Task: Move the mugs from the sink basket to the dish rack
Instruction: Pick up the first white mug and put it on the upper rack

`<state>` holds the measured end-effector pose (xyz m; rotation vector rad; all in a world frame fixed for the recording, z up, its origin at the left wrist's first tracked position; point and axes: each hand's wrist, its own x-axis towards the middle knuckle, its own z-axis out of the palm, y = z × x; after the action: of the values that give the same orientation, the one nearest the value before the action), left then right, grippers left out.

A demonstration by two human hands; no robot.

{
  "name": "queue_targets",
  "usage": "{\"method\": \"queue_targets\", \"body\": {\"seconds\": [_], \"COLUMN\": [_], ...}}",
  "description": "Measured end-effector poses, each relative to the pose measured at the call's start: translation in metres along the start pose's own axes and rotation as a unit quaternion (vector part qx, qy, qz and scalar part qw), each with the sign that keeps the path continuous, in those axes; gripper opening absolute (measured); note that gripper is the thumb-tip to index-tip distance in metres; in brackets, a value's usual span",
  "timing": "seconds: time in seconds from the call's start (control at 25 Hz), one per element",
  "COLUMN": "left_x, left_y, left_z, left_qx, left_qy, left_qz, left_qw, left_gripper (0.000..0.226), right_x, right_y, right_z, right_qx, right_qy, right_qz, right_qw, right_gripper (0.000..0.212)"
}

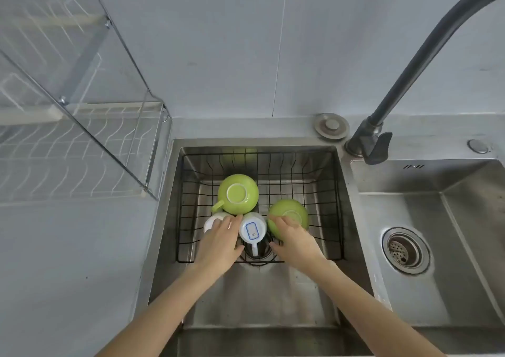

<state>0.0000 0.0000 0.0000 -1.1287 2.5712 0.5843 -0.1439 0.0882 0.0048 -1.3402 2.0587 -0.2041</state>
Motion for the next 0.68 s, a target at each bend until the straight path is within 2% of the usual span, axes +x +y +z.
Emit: {"method": "queue_targets", "body": {"seconds": [0.2, 0.36, 0.44, 0.68], "left_x": [0.018, 0.033, 0.04, 0.052], "left_y": [-0.002, -0.012, -0.014, -0.012], "left_z": [0.022, 0.037, 0.042, 0.05], "left_qx": [0.042, 0.101, 0.09, 0.084], "left_qy": [0.027, 0.068, 0.07, 0.057], "left_qz": [0.003, 0.027, 0.037, 0.045], "left_qw": [0.999, 0.992, 0.993, 0.994], "left_gripper": [0.063, 0.081, 0.088, 0.081], "right_x": [0.023, 0.04, 0.048, 0.058], "right_y": [0.005, 0.01, 0.012, 0.015], "right_z": [0.021, 0.029, 0.035, 0.053], "right_qx": [0.0, -0.016, -0.005, 0.022], "right_qy": [-0.025, -0.033, -0.048, -0.017], "right_qz": [0.013, 0.009, 0.016, 0.005], "right_qw": [1.0, 0.999, 0.999, 1.0], "right_gripper": [0.063, 0.066, 0.065, 0.062]}}
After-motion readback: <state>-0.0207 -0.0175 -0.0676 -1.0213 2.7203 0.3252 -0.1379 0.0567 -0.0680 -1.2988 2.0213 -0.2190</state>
